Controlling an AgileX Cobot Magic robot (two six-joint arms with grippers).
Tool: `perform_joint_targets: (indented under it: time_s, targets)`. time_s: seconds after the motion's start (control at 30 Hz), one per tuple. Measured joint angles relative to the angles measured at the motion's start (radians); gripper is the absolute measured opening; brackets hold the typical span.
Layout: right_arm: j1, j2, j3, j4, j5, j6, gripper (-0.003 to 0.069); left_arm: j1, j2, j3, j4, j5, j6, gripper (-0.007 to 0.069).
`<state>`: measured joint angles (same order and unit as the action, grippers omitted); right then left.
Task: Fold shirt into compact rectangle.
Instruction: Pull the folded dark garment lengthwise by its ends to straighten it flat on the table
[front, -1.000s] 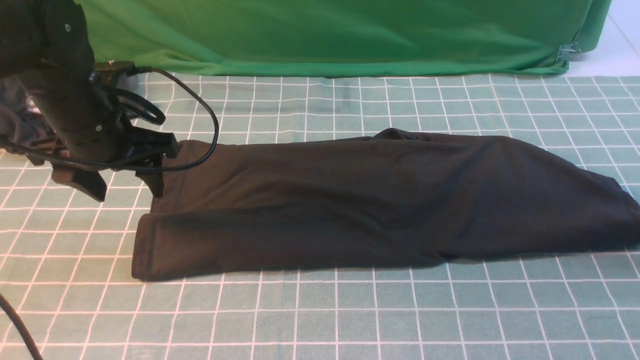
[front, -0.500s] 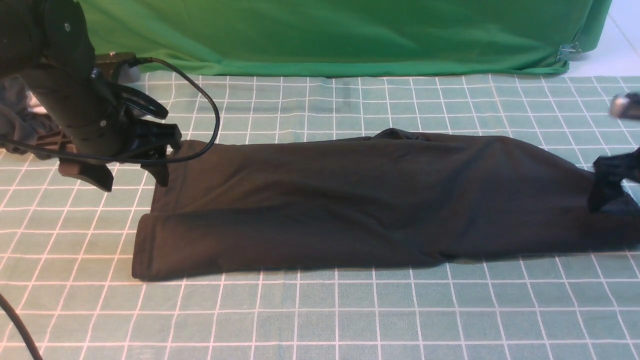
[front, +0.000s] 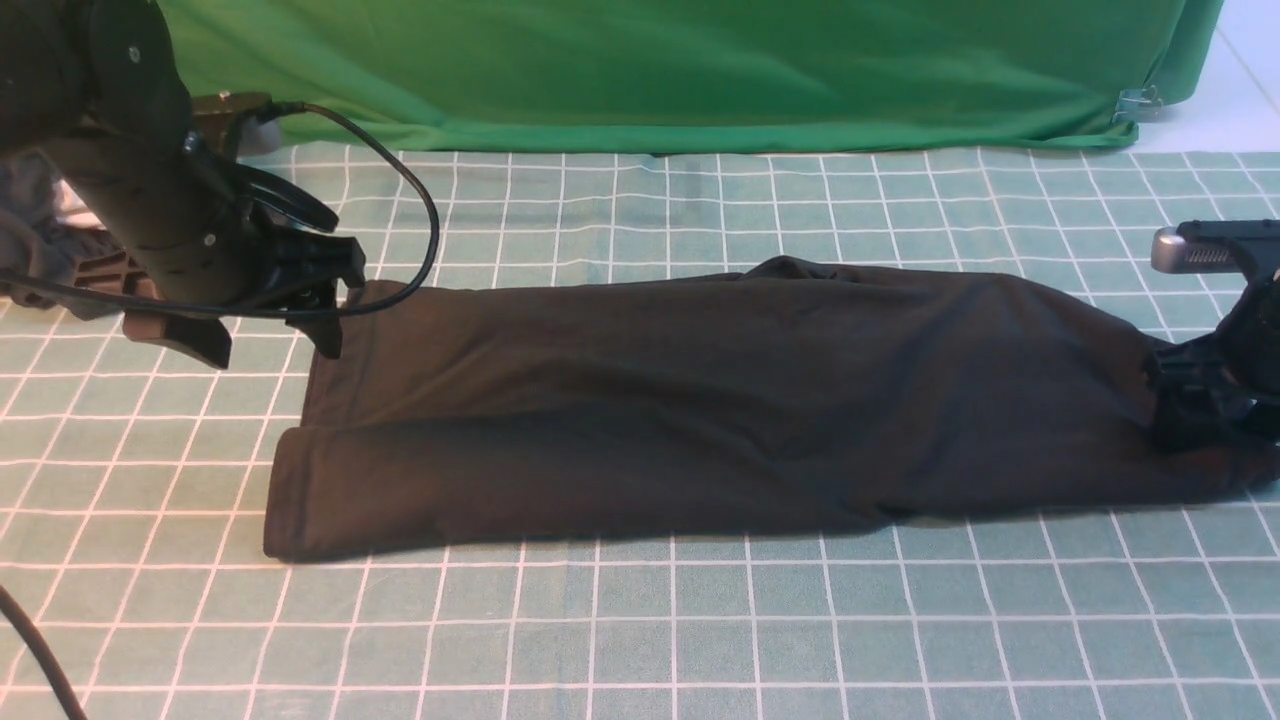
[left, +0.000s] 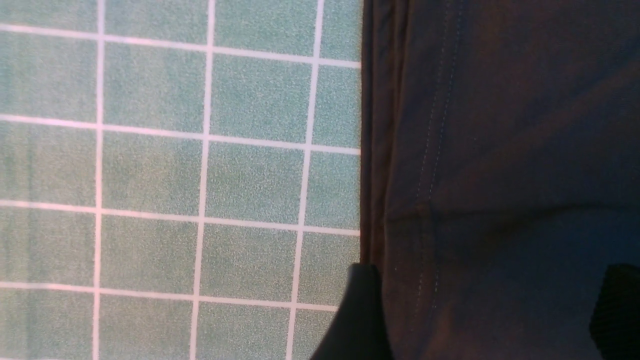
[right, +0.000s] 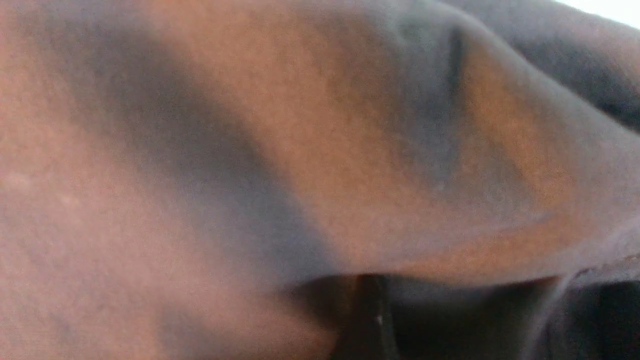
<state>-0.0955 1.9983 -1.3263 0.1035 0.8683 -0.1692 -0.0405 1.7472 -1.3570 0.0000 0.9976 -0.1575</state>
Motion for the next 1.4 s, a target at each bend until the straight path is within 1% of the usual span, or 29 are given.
perform_joint_targets:
  time_s: [0.1, 0.2, 0.27, 0.4, 0.53, 0.67, 0.77, 1.03, 1.13, 1.17, 1.23, 1.27, 1.33, 1.37, 1.4]
  targets:
    - [-0.003, 0.007, -0.027, -0.001, 0.023, 0.0, 0.0557, 0.0, 0.0, 0.0, 0.0, -0.001, 0.0, 0.0542]
    - [-0.007, 0.013, -0.118, -0.01, 0.131, 0.0, 0.0587, 0.0, 0.0, 0.0, 0.0, -0.002, -0.002, 0.0542]
    - [-0.013, 0.013, -0.169, -0.011, 0.194, 0.0, 0.0589, 0.0, 0.0, 0.0, -0.012, -0.002, -0.004, 0.0542]
    - [-0.027, 0.011, -0.209, -0.013, 0.254, 0.0, 0.0589, 0.0, 0.0, 0.0, -0.032, -0.002, -0.004, 0.0542]
    - [-0.032, 0.016, -0.178, -0.018, 0.245, -0.011, 0.0589, 0.0, 0.0, 0.0, -0.043, -0.003, -0.004, 0.0542]
    - [-0.033, 0.04, -0.144, -0.019, 0.212, -0.074, 0.0589, 0.0, 0.0, 0.0, -0.048, -0.009, -0.004, 0.0542]
    - [-0.033, 0.068, -0.138, -0.019, 0.198, -0.1, 0.0589, 0.0, 0.0, 0.0, -0.05, -0.013, -0.004, 0.0542]
    - [-0.034, 0.096, -0.147, 0.005, 0.199, -0.106, 0.0584, 0.0, 0.0, 0.0, -0.051, -0.013, -0.005, 0.0542]
    - [-0.034, 0.099, -0.149, 0.018, 0.202, -0.117, 0.0519, 0.0, 0.0, 0.0, -0.051, -0.013, -0.008, 0.0542]
    - [-0.034, 0.1, -0.149, 0.025, 0.202, -0.127, 0.0477, 0.0, 0.0, 0.0, -0.051, -0.013, -0.008, 0.0542]
    - [-0.034, 0.101, -0.151, 0.044, 0.205, -0.13, 0.0367, 0.0, 0.0, 0.0, -0.052, -0.013, -0.008, 0.0542]
    - [-0.034, 0.101, -0.152, 0.05, 0.206, -0.131, 0.0328, 0.0, 0.0, 0.0, -0.053, -0.013, -0.008, 0.0542]
    - [-0.032, 0.102, -0.156, 0.072, 0.217, -0.149, 0.0157, 0.0, 0.0, 0.0, -0.055, -0.007, -0.008, 0.0537]
    - [-0.031, 0.103, -0.158, 0.077, 0.225, -0.155, 0.0108, 0.0, 0.0, 0.0, -0.057, -0.005, -0.008, 0.0529]
    - [-0.031, 0.103, -0.159, 0.077, 0.226, -0.155, 0.0108, 0.0, 0.0, 0.0, -0.057, -0.003, -0.008, 0.0527]
